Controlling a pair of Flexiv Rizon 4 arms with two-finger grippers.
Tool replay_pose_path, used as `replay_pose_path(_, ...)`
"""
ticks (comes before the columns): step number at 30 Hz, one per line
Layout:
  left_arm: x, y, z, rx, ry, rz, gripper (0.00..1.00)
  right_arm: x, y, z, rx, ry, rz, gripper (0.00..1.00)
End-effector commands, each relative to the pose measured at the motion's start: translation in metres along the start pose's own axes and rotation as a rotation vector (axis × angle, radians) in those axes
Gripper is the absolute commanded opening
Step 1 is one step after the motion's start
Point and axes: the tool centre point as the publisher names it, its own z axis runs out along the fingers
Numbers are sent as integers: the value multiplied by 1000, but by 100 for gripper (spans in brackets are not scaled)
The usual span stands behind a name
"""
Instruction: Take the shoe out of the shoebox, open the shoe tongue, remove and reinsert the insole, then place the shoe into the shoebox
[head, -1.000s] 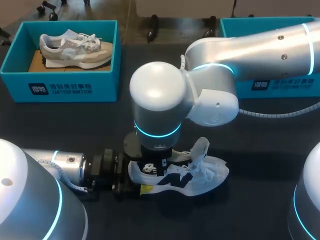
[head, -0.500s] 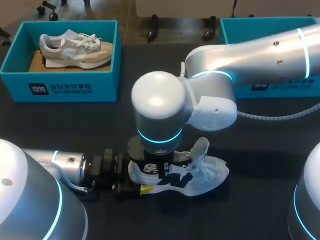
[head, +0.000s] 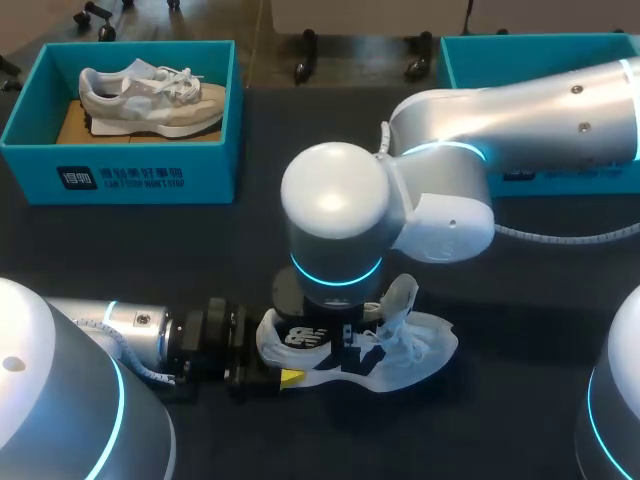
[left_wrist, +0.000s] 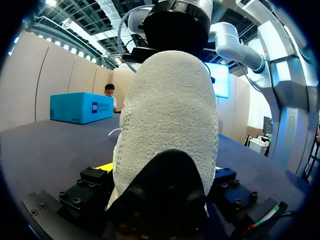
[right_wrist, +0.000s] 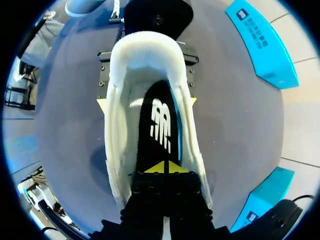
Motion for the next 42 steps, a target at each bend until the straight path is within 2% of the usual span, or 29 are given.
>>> replay_pose_path(1, 0, 2, 0, 2, -2, 1, 0, 1, -14, -2, -14, -9, 22, 0)
replay_pose_path(9, 0, 2, 0, 2, -2, 1, 0, -2, -20, 1, -14, -15, 43, 0)
replay_pose_path(10, 0, 2, 0, 2, -2, 1, 0, -3, -20, 1, -17, -15, 43, 12)
replay_pose_path(13, 0, 2, 0, 2, -2, 1, 0, -5, -20, 2, -22, -18, 41, 22)
replay_pose_path(19, 0, 2, 0, 2, -2, 1, 0, -8, -17, 6, -25, -18, 35, 28)
replay_pose_path(26, 0, 2, 0, 2, -2, 1, 0, -8, -18, 18, -18, 4, 36, 31)
replay_pose_path(28, 0, 2, 0, 2, -2, 1, 0, -8, -19, 21, -16, 7, 38, 38)
replay_pose_path(35, 0, 2, 0, 2, -2, 1, 0, -12, -19, 25, -24, 23, 33, 38)
replay_pose_path(42, 0, 2, 0, 2, -2, 1, 0, -10, -13, 40, -15, 131, 11, 38)
